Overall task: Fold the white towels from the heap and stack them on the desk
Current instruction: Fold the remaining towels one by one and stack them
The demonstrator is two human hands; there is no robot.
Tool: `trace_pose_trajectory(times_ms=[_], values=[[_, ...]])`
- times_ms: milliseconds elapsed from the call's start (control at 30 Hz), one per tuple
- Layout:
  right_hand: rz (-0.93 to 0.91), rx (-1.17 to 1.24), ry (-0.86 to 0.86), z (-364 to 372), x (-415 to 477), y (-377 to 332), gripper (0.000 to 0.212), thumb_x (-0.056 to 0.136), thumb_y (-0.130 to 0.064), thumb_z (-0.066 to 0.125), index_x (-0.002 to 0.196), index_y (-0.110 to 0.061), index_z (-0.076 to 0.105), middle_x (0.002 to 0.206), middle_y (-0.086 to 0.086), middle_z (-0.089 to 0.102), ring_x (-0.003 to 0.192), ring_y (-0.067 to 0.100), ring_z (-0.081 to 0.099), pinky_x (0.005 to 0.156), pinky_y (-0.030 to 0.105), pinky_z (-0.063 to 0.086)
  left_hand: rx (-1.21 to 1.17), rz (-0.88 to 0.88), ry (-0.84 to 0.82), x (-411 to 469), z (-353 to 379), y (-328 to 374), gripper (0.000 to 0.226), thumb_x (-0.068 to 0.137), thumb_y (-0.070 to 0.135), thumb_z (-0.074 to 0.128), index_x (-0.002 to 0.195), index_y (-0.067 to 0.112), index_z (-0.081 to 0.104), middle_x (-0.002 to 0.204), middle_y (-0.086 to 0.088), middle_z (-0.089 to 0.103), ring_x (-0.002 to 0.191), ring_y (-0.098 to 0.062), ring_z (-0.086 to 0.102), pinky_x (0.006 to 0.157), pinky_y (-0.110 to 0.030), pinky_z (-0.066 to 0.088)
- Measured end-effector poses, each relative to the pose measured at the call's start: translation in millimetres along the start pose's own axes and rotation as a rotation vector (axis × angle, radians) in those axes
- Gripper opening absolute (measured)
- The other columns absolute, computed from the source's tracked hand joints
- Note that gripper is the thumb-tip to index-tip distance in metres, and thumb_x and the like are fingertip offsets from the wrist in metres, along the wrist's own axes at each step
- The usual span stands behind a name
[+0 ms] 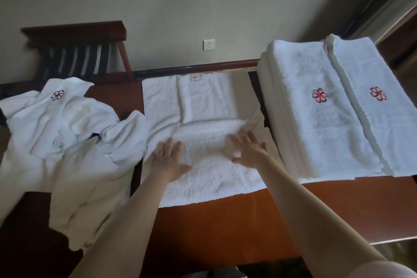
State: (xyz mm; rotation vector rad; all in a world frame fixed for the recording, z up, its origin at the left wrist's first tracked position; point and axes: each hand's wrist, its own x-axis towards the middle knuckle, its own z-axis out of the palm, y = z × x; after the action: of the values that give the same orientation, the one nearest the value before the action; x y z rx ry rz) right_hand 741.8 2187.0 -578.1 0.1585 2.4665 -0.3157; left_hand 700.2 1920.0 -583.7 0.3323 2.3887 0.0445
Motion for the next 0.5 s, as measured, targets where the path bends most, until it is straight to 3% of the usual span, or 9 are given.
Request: trace_pose_trajectory(times_ms=[133,233,333,400,500], values=[[-0.048,0.058,0.175,32.8,-26.4,12.4,0.075,0.094,-0.044,0.053,0.151,-0.041,0.004,0.161,-0.003,-0.01,0.148,0.018,-0.011,0.117,0.055,0.007,0.052,0.002,0.039,-26.5,33.5,-2.5,0.086,0.09,0.072,0.019,0.135,0.029,-0.04,0.141,-0.001,-0.051,0.133,-0.027,-0.041,0.117,-0.051,-0.009],[-0.046,0.041,0.226,62.4,-49.3,19.7,0.067,0.098,-0.047,0.042,0.152,-0.04,0.002,0.161,-0.003,-0.013,0.146,0.016,-0.018,0.119,0.049,-0.003,0.072,-0.006,0.08,-44.7,53.6,-5.1,0.077,0.093,0.067,0.009,0.136,0.026,-0.04,0.142,-0.002,-0.05,0.134,-0.027,-0.041,0.118,-0.05,-0.008],[0.002,0.02,0.316,82.3,-68.0,25.2,0.066,0.098,-0.047,0.039,0.154,-0.031,0.006,0.162,0.0,-0.006,0.148,0.019,-0.012,0.12,0.045,0.0,0.083,-0.021,0.191,-59.2,68.1,-8.4,0.075,0.096,0.061,0.01,0.146,0.02,-0.029,0.15,-0.006,-0.039,0.139,-0.027,-0.033,0.119,-0.047,-0.006],[0.076,0.043,0.419,88.5,-81.7,29.6,0.063,0.098,-0.043,0.043,0.152,-0.02,0.019,0.161,0.006,0.01,0.148,0.025,0.005,0.118,0.045,0.011,0.033,-0.057,0.294,-69.2,75.1,-9.2,0.074,0.098,0.055,0.02,0.152,0.015,-0.011,0.158,-0.009,-0.023,0.144,-0.028,-0.022,0.12,-0.044,-0.004],[0.17,0.149,0.645,95.8,-104.5,39.4,0.05,0.093,-0.033,0.055,0.138,-0.014,0.045,0.143,0.013,0.042,0.132,0.032,0.038,0.104,0.048,0.035,-0.059,-0.153,0.436,-85.1,83.4,-11.2,0.066,0.098,0.045,0.036,0.151,0.009,0.017,0.159,-0.015,0.004,0.147,-0.031,0.0,0.118,-0.046,0.014]])
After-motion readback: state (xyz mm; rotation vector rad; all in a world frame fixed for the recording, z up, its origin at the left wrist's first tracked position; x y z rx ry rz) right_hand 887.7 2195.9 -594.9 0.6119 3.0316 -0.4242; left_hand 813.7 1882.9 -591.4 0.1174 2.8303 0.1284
